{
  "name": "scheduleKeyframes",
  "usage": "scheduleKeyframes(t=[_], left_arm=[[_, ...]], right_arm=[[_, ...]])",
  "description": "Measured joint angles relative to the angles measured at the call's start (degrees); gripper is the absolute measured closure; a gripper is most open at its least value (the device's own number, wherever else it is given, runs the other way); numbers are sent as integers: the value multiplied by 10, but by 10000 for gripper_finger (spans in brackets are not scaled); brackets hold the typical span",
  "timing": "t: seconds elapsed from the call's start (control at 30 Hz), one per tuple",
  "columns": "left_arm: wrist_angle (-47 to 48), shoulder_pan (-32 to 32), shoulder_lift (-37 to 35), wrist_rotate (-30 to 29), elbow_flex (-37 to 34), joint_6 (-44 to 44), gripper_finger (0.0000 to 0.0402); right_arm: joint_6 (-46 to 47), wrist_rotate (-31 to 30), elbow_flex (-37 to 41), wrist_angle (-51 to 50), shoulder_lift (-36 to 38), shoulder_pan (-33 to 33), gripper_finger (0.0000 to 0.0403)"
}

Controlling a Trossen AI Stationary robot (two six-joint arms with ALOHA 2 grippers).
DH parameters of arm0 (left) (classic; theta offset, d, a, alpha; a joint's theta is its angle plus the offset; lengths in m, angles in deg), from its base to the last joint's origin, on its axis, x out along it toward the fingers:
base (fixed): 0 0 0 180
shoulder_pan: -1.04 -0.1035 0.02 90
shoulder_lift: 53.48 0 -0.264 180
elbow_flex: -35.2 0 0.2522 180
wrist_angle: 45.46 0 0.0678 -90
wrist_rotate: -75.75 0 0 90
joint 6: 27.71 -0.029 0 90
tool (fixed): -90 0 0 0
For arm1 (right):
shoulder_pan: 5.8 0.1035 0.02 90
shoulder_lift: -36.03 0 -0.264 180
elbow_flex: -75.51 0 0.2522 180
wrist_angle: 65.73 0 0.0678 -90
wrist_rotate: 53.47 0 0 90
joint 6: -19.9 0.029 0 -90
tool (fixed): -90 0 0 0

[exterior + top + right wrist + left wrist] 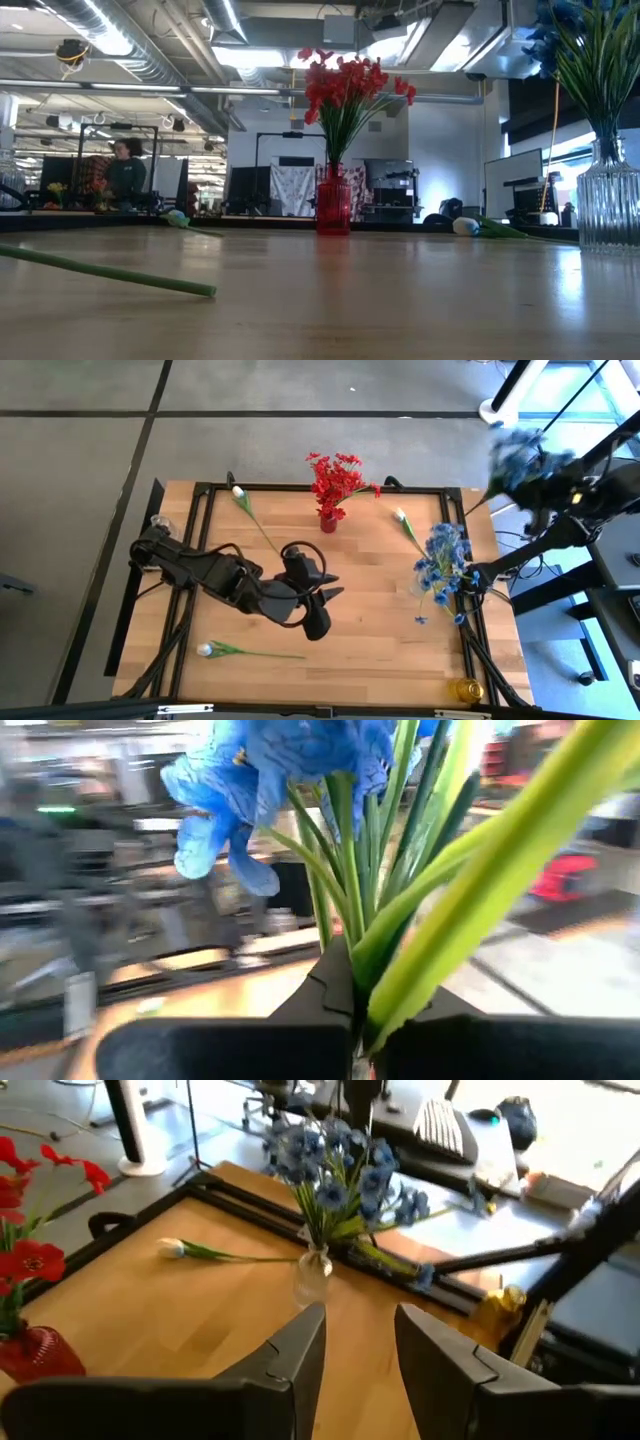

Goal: Sort flowers into vase by color
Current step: Put the blue flowers into the transparent vase

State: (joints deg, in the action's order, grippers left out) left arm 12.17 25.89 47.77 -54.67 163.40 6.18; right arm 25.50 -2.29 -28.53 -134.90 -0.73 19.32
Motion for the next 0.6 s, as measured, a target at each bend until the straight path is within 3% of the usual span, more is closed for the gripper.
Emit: scheduleKeyframes(t=[0.07, 0.3, 0.43, 0.6], left_arm=[[-14, 1, 2, -6, 0, 8, 286], [-65, -5, 20, -34, -1, 38, 289], [-73, -5, 27, -41, -1, 72, 289], [-77, 3, 30, -62, -1, 112, 289]], right_arm=[[7, -39, 7, -33, 28, 0, 399], [53, -59, 108, -63, 98, 0, 399], [107, -12, 199, -45, 135, 0, 399], [125, 47, 307, 46, 224, 0, 399]])
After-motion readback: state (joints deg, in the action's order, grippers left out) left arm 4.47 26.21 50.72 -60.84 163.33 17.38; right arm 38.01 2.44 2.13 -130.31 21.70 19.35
